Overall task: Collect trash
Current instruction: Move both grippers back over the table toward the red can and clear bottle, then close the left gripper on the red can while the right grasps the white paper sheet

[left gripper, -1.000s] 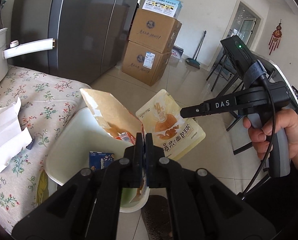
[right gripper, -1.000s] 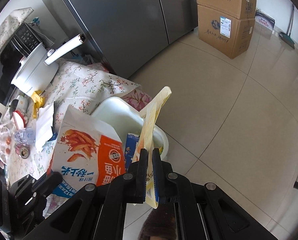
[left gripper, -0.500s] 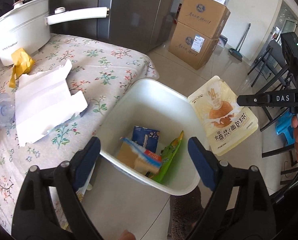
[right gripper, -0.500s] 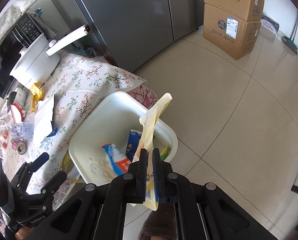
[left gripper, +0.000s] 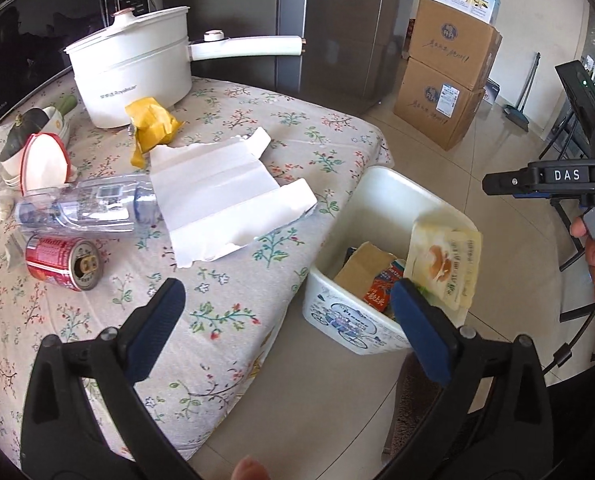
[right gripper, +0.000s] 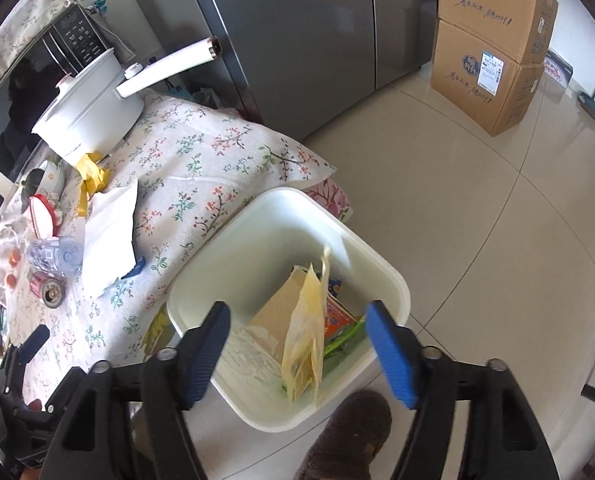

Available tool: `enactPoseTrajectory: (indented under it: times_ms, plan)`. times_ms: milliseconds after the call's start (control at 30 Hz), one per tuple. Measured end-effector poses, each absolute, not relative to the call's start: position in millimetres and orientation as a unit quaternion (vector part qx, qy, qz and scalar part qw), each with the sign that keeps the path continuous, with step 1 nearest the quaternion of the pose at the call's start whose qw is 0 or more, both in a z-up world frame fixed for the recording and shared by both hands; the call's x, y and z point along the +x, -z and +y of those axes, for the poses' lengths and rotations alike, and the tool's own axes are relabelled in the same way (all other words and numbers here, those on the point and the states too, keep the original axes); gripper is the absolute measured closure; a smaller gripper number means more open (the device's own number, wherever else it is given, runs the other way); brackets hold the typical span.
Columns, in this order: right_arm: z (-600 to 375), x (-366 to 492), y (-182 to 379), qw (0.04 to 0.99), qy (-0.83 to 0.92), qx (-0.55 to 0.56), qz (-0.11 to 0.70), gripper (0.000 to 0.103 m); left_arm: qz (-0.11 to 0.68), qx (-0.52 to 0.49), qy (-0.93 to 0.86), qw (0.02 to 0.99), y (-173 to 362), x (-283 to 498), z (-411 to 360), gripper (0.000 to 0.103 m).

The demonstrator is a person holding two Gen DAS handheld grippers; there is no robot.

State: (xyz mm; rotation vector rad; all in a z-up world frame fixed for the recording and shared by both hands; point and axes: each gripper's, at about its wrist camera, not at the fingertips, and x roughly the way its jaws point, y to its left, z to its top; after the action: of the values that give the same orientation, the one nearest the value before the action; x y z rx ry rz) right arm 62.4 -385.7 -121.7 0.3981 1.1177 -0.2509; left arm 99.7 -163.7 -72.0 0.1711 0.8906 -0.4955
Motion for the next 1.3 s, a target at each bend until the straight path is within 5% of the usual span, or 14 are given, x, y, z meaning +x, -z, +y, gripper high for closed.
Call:
enactPoseTrajectory:
  times_ms: [567, 800, 1300]
  plan:
    - [-285, 110, 110, 0.841, 0.067, 0.12, 0.524, 0.021, 0.422, 0.045, 0.176, 0.888, 59, 122, -41, 0.001]
    - [-265, 136, 120, 0.836, 0.051, 0.138, 0.528, 0.02, 0.446, 0.048, 0.168, 0.878, 98, 155, 11, 0.001]
    - [-232, 177, 140, 0.831, 0.036, 0.088, 0.548, 0.02, 0.442, 0.039, 0.217, 0.869, 131, 208, 14, 0.001]
